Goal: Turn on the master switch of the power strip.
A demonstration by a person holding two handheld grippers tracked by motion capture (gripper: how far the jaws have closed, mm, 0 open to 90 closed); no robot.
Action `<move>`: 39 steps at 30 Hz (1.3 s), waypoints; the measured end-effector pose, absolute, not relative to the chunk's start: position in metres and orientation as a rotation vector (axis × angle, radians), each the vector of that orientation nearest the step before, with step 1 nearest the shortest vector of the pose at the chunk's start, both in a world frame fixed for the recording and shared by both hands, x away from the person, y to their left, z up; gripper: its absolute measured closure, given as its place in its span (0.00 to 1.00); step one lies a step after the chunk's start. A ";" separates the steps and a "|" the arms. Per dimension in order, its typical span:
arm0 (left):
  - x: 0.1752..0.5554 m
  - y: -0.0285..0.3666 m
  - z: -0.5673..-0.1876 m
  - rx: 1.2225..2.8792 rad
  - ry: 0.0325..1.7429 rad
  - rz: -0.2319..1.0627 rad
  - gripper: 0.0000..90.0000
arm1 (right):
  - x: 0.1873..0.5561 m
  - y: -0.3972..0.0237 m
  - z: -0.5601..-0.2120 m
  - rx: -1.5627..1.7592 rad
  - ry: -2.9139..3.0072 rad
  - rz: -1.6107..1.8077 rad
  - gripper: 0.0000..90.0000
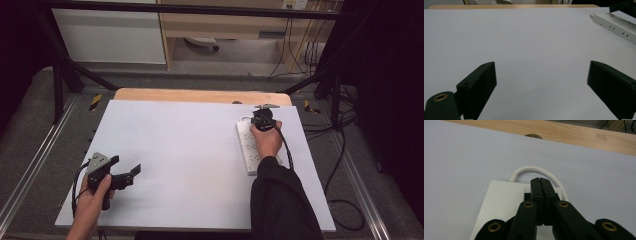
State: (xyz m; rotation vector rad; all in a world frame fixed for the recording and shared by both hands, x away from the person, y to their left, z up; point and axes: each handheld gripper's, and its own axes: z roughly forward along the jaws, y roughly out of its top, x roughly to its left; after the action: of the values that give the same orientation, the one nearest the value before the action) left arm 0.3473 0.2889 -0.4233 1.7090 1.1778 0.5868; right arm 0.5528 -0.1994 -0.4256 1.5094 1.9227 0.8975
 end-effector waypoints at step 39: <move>0.347 0.289 -0.423 1.715 1.176 0.589 0.10 | 0.544 -0.195 -0.409 1.462 1.891 1.065 0.85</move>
State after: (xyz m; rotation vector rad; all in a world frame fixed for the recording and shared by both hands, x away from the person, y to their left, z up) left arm 0.3468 0.2886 -0.4234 1.7154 1.1755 0.5888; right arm 0.5444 -0.1947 -0.4093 1.4616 1.8905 1.0648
